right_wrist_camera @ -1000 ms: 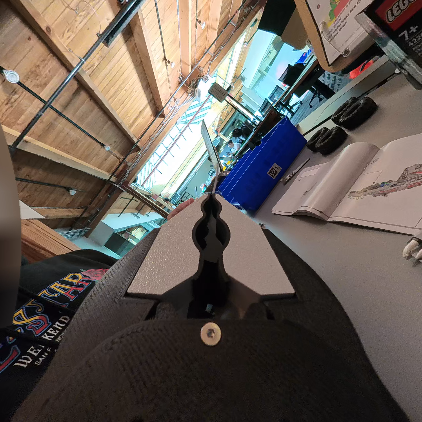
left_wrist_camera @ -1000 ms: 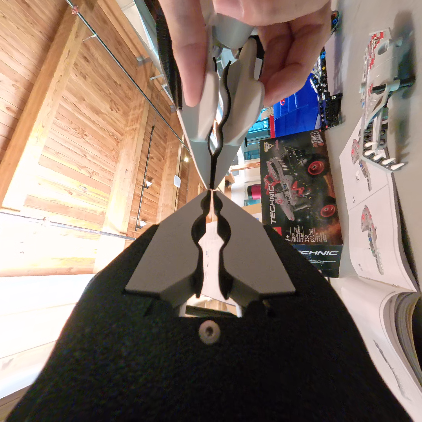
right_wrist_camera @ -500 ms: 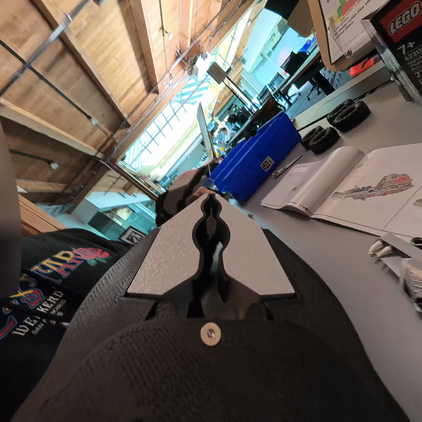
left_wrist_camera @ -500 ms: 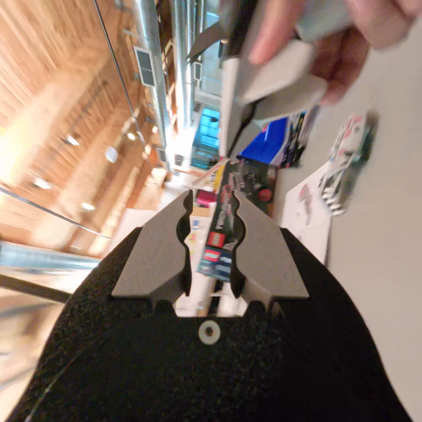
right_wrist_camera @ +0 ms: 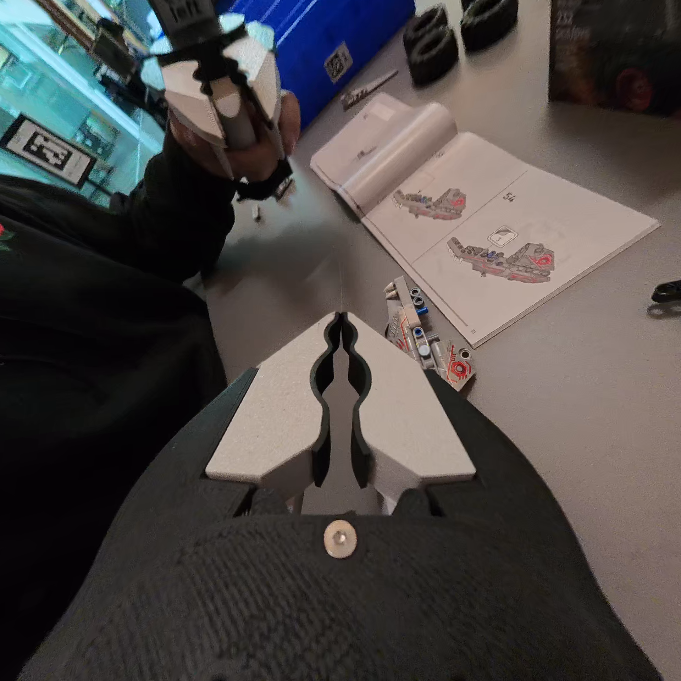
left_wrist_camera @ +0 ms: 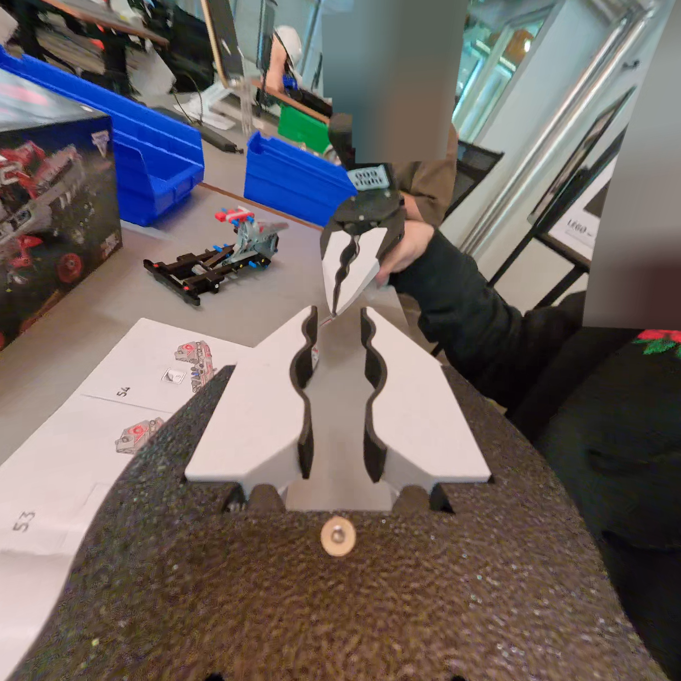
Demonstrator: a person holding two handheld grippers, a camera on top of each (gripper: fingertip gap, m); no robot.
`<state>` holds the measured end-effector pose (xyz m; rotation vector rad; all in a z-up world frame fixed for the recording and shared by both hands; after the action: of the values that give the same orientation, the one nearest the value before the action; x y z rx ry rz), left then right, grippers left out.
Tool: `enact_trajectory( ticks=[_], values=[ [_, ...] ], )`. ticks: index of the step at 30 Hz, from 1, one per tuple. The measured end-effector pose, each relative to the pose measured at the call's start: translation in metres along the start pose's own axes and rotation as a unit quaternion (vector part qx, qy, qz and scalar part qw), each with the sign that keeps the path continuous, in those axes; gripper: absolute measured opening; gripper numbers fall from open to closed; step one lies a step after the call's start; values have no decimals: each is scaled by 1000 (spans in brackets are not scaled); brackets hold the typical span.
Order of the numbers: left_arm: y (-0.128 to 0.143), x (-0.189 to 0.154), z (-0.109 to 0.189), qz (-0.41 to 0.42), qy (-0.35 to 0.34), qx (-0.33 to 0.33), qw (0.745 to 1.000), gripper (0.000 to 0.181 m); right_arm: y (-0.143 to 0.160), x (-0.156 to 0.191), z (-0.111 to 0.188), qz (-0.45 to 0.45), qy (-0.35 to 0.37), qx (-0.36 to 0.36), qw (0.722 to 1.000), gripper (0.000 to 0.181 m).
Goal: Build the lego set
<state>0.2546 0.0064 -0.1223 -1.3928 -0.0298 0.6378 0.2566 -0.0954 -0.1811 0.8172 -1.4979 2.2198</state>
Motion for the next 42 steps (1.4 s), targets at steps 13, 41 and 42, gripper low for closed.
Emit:
enact_trajectory(
  ticks=[13, 41, 42],
  values=[
    [42, 36, -45, 20, 69, 152, 986, 16, 5, -44, -23, -61, -110, 41, 991, 0],
    [72, 57, -62, -267, -6, 154, 951, 26, 15, -57, -26, -122, -161, -13, 979, 0],
    [73, 57, -61, -310, -17, 148, 939, 26, 15, -58, -26, -123, -160, -14, 979, 0]
  ],
)
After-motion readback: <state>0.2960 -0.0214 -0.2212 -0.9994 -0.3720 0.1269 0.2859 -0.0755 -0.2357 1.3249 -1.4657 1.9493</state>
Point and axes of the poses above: each gripper's, where its closed fingertips meet, z back along the fingers, y out of its underside, x = y × z across the jaws, the point moved 1 cm from there along z, back along the fingers, and after that the axes turned 15 degrees about -y, right-handed, at the moved point
